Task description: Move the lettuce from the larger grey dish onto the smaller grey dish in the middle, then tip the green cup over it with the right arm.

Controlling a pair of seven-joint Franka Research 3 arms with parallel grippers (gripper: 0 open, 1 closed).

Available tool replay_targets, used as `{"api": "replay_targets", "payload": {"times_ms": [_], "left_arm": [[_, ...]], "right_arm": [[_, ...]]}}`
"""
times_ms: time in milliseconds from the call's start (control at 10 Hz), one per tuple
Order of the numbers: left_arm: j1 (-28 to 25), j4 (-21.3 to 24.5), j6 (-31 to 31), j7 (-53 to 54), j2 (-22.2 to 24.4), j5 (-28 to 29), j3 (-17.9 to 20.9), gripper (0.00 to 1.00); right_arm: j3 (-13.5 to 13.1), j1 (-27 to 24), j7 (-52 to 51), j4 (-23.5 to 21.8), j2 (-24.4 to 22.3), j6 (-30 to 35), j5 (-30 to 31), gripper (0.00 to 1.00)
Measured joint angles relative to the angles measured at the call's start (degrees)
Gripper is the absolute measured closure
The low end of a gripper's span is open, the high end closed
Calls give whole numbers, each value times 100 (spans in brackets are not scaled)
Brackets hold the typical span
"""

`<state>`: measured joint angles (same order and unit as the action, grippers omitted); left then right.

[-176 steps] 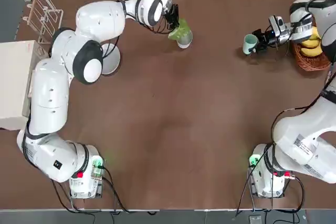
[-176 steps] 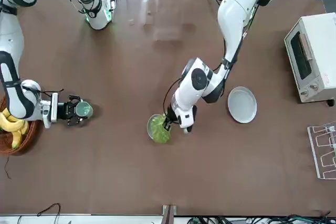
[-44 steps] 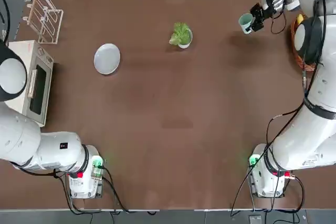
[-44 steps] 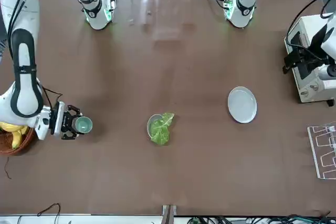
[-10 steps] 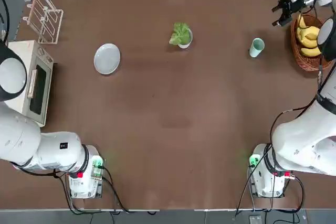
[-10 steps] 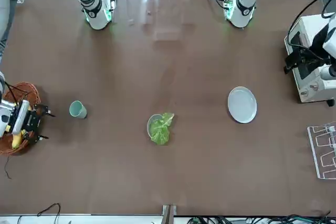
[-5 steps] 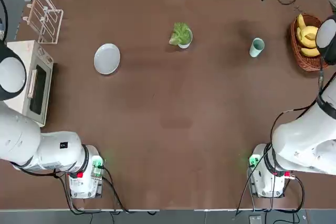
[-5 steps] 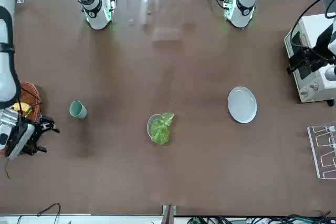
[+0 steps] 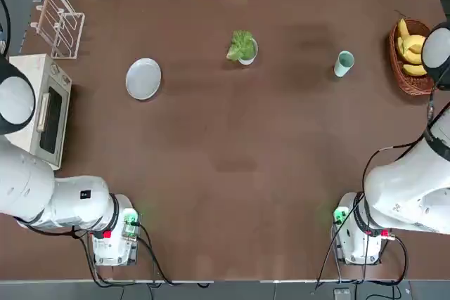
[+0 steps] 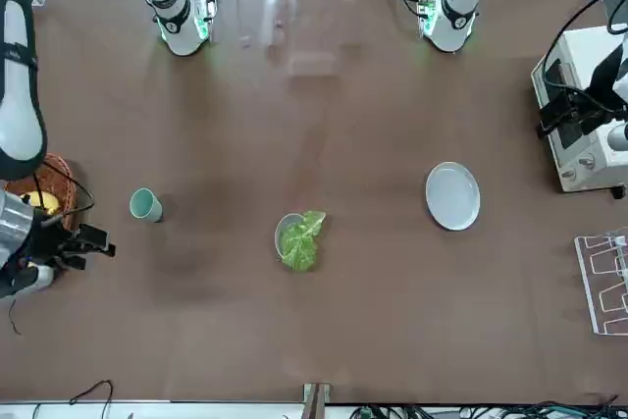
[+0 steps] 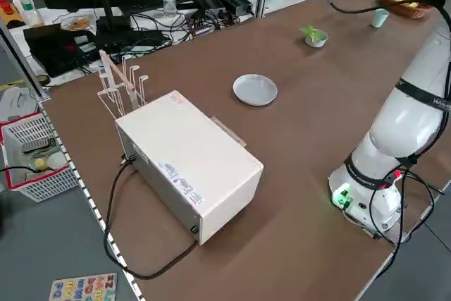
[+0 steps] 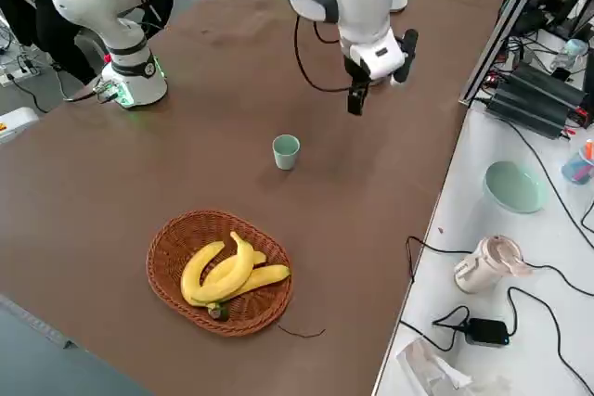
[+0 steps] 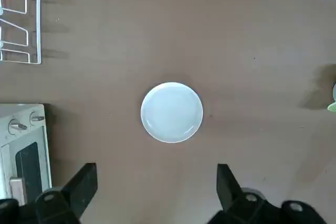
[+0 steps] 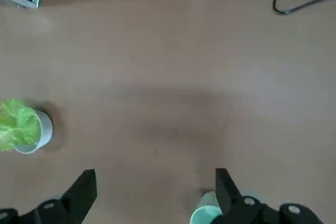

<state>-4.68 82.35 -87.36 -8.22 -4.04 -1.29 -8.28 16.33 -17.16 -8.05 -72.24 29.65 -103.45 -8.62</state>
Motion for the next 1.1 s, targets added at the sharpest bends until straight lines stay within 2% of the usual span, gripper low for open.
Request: {"api": "replay_targets", "payload": {"times_ms": [200, 500, 800, 900, 1100], "left_arm": [[-6, -1, 0, -8, 0, 0, 24, 0], [-204, -4, 71, 16, 0, 0, 24, 0], [-311, -4, 77, 91, -1, 0, -34, 0], [-301, -7, 77, 163, -1, 40, -109, 0], [-294, -16, 77, 200, 0, 181, -255, 0]], "right_arm": [[50, 26, 787, 357, -114, 357, 167, 0], [64, 297, 1441, 389, -450, 660, 419, 0], [-13, 401, 1621, 392, -597, 878, 548, 0], [-261, 569, 1621, 392, -690, 971, 550, 0], [-1034, 1186, 1616, 392, -983, 1228, 549, 0]]}}
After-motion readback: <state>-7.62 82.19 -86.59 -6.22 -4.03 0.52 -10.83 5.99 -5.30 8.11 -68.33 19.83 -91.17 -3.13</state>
